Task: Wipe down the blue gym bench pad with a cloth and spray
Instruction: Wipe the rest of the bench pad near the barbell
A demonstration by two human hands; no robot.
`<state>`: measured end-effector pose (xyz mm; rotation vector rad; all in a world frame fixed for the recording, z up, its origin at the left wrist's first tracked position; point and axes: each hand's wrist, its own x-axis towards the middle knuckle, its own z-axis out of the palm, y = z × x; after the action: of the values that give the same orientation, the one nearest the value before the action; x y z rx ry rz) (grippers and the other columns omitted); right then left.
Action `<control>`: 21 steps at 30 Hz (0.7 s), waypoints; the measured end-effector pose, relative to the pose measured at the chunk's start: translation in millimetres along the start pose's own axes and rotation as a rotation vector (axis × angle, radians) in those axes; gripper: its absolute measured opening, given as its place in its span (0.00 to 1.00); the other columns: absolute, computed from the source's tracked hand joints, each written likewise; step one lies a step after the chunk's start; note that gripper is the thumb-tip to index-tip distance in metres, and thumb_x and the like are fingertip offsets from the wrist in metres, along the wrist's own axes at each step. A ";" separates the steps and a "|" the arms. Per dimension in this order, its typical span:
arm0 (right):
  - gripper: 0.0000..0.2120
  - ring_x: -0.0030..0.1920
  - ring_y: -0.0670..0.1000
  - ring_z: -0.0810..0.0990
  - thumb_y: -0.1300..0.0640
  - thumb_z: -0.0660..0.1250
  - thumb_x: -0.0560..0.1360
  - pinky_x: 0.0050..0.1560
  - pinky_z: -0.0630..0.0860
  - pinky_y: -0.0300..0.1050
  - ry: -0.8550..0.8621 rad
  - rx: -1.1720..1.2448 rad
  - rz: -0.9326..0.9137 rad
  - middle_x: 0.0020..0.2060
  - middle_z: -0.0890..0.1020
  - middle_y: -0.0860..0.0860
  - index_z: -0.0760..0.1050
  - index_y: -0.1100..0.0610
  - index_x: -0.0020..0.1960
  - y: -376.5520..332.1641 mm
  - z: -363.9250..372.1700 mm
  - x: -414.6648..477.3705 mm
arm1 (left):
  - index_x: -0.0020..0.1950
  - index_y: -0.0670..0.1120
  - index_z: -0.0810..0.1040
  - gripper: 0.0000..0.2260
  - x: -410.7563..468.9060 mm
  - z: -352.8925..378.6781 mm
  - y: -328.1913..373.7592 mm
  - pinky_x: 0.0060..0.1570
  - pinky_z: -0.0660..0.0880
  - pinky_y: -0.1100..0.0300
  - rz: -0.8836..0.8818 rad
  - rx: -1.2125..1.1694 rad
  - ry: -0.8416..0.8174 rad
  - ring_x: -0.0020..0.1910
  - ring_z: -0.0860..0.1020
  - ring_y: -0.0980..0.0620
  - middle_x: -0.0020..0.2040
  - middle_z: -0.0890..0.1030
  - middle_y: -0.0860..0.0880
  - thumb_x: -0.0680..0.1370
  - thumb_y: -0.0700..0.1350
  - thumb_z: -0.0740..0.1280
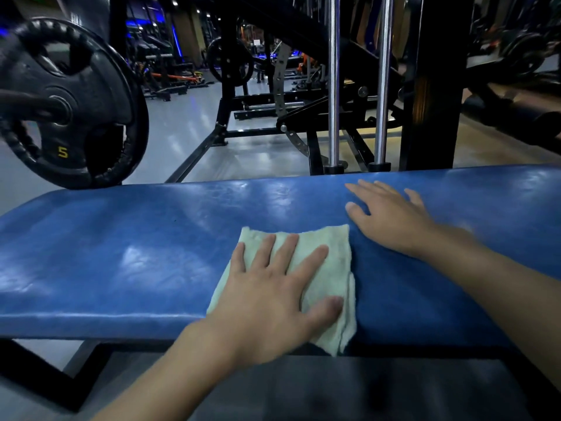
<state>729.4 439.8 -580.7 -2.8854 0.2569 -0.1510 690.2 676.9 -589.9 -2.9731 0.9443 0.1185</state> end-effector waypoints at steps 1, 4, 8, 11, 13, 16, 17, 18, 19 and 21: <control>0.25 0.80 0.47 0.47 0.42 0.47 0.83 0.76 0.42 0.62 -0.035 -0.010 -0.007 0.80 0.53 0.44 0.53 0.43 0.80 -2.3 4.5 0.5 | 0.77 0.68 0.37 0.39 9.5 -0.8 -4.5 0.74 0.40 0.37 -0.005 -0.003 -0.004 0.80 0.40 0.47 0.82 0.42 0.53 0.65 0.75 0.33; 0.25 0.80 0.47 0.45 0.41 0.43 0.83 0.76 0.40 0.61 -0.096 -0.054 -0.003 0.80 0.49 0.43 0.51 0.42 0.80 -1.3 16.7 2.2 | 0.78 0.67 0.41 0.39 53.0 -4.4 -24.9 0.74 0.41 0.35 -0.044 -0.012 -0.012 0.80 0.44 0.46 0.82 0.45 0.53 0.67 0.76 0.36; 0.25 0.80 0.46 0.45 0.41 0.42 0.82 0.76 0.42 0.61 -0.055 -0.063 -0.007 0.80 0.50 0.42 0.52 0.41 0.79 0.8 21.2 4.3 | 0.78 0.67 0.44 0.31 122.6 -11.1 -51.3 0.74 0.39 0.36 -0.098 -0.045 -0.038 0.80 0.43 0.46 0.82 0.45 0.53 0.76 0.73 0.45; 0.24 0.79 0.46 0.47 0.42 0.44 0.82 0.76 0.44 0.61 -0.016 -0.065 -0.013 0.80 0.52 0.42 0.54 0.40 0.78 0.7 23.0 3.8 | 0.78 0.67 0.45 0.31 172.4 -17.4 -67.0 0.74 0.40 0.35 -0.134 -0.048 -0.044 0.81 0.44 0.45 0.82 0.46 0.52 0.77 0.73 0.45; 0.24 0.79 0.45 0.47 0.42 0.44 0.82 0.76 0.46 0.61 0.001 -0.063 -0.016 0.80 0.53 0.41 0.55 0.40 0.78 0.7 23.5 3.3 | 0.79 0.66 0.46 0.32 196.9 -23.3 -73.6 0.73 0.40 0.33 -0.157 -0.065 -0.049 0.80 0.45 0.44 0.82 0.48 0.51 0.76 0.73 0.46; 0.24 0.79 0.45 0.48 0.42 0.45 0.82 0.76 0.46 0.60 0.007 -0.057 -0.017 0.79 0.54 0.41 0.56 0.40 0.77 1.2 23.9 4.2 | 0.79 0.65 0.49 0.31 211.3 -26.9 -77.3 0.73 0.42 0.33 -0.159 -0.076 -0.037 0.80 0.49 0.44 0.82 0.53 0.50 0.77 0.72 0.46; 0.24 0.79 0.45 0.48 0.42 0.45 0.82 0.76 0.46 0.60 0.001 -0.053 -0.015 0.79 0.54 0.41 0.56 0.40 0.77 1.6 23.3 4.6 | 0.79 0.64 0.49 0.31 209.8 -25.4 -77.0 0.73 0.42 0.33 -0.150 -0.068 -0.026 0.80 0.50 0.44 0.82 0.53 0.50 0.77 0.71 0.46; 0.24 0.79 0.45 0.48 0.42 0.45 0.82 0.76 0.45 0.60 -0.003 -0.047 -0.015 0.79 0.53 0.42 0.56 0.40 0.77 2.2 23.1 4.5 | 0.79 0.64 0.49 0.32 204.5 -23.2 -76.1 0.73 0.42 0.33 -0.137 -0.058 -0.017 0.80 0.49 0.44 0.82 0.53 0.50 0.77 0.72 0.45; 0.24 0.79 0.45 0.48 0.42 0.45 0.82 0.76 0.45 0.60 -0.004 -0.046 -0.014 0.80 0.53 0.42 0.56 0.40 0.77 2.2 22.8 4.2 | 0.79 0.64 0.48 0.32 195.7 -20.8 -74.6 0.73 0.41 0.33 -0.124 -0.049 -0.012 0.80 0.48 0.44 0.82 0.51 0.50 0.77 0.72 0.45; 0.24 0.79 0.46 0.48 0.42 0.45 0.82 0.76 0.45 0.60 -0.006 -0.045 -0.014 0.80 0.53 0.42 0.56 0.40 0.78 2.0 23.1 3.6 | 0.79 0.64 0.46 0.32 169.4 -15.1 -68.9 0.74 0.40 0.34 -0.100 -0.044 -0.011 0.80 0.46 0.46 0.82 0.49 0.51 0.77 0.72 0.45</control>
<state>735.4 442.6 -603.2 -2.9322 0.2425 -0.1409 868.9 635.1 -588.4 -3.0492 0.8002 0.1551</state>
